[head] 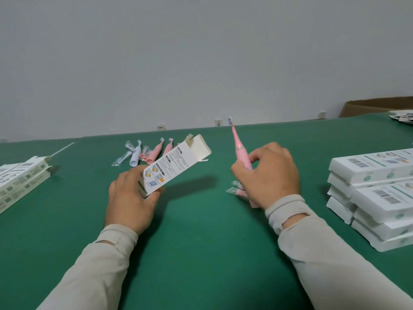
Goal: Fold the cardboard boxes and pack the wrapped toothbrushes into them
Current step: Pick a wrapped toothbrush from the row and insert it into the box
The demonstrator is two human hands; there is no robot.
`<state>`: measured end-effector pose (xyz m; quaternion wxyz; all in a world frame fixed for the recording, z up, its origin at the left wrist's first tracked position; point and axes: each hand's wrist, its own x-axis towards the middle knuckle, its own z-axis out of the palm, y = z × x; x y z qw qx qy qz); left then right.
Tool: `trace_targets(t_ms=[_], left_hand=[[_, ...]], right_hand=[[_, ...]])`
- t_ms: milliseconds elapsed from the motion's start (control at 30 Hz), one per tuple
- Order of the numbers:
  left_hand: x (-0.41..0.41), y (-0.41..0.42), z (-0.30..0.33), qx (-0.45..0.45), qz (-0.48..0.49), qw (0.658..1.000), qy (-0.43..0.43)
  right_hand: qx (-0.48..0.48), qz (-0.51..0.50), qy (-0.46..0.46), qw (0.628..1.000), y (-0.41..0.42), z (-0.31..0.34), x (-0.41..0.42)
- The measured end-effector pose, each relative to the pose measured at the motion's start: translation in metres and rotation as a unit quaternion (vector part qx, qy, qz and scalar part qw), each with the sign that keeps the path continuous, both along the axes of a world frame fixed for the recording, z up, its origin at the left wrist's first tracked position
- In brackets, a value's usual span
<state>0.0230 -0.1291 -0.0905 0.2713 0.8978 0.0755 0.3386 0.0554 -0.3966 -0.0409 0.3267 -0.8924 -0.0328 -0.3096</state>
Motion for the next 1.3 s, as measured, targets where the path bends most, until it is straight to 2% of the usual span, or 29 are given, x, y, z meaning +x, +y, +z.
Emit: trace_targets(t_ms=[67, 167, 233, 300, 367, 667, 867, 933, 967, 1033, 1067, 1133, 1200, 1300], left_hand=[[-0.001, 0.003, -0.001, 0.006, 0.002, 1.0, 0.007], [0.0, 0.005, -0.002, 0.022, -0.009, 0.999, 0.043], [0.0, 0.006, -0.003, 0.03, -0.023, 0.997, 0.06], [0.0, 0.006, -0.004, 0.037, -0.033, 0.997, 0.067], [0.0, 0.006, -0.004, 0.036, -0.037, 0.996, 0.066], [-0.004, 0.003, -0.002, 0.025, -0.076, 0.996, 0.039], [-0.004, 0.004, 0.0, 0.023, -0.075, 0.996, 0.044], [-0.005, 0.002, -0.001, 0.028, -0.082, 0.995, 0.048], [-0.006, 0.001, -0.001, 0.033, -0.085, 0.995, 0.051], [-0.006, 0.0, -0.001, 0.041, -0.084, 0.994, 0.055], [-0.005, 0.001, 0.0, 0.044, -0.079, 0.994, 0.056], [-0.005, 0.003, 0.0, 0.052, -0.063, 0.995, 0.063], [-0.004, 0.004, 0.001, 0.062, -0.048, 0.994, 0.072], [-0.005, 0.005, 0.0, 0.064, -0.041, 0.994, 0.076]], right_hand=[[0.143, 0.038, -0.014, 0.989, -0.001, 0.002, 0.0], [0.387, 0.134, -0.031, 0.912, 0.0, 0.009, -0.002], [0.471, 0.19, -0.016, 0.861, 0.0, 0.011, -0.005], [0.507, 0.222, -0.005, 0.833, 0.001, 0.011, -0.007], [0.523, 0.235, -0.001, 0.819, 0.003, 0.009, -0.008], [0.523, 0.208, 0.013, 0.826, -0.001, 0.001, 0.0], [0.511, 0.302, 0.115, 0.796, 0.0, -0.007, 0.004], [0.469, 0.32, 0.143, 0.811, 0.003, -0.011, 0.003], [0.436, 0.313, 0.146, 0.831, 0.005, -0.013, 0.003], [0.381, 0.279, 0.148, 0.869, 0.006, -0.016, 0.003], [0.38, 0.262, 0.153, 0.874, 0.006, -0.016, 0.004], [0.446, 0.237, 0.155, 0.849, 0.004, -0.015, 0.007], [0.516, 0.22, 0.12, 0.819, -0.002, -0.012, 0.011], [0.515, 0.215, 0.083, 0.826, -0.007, -0.01, 0.013]])
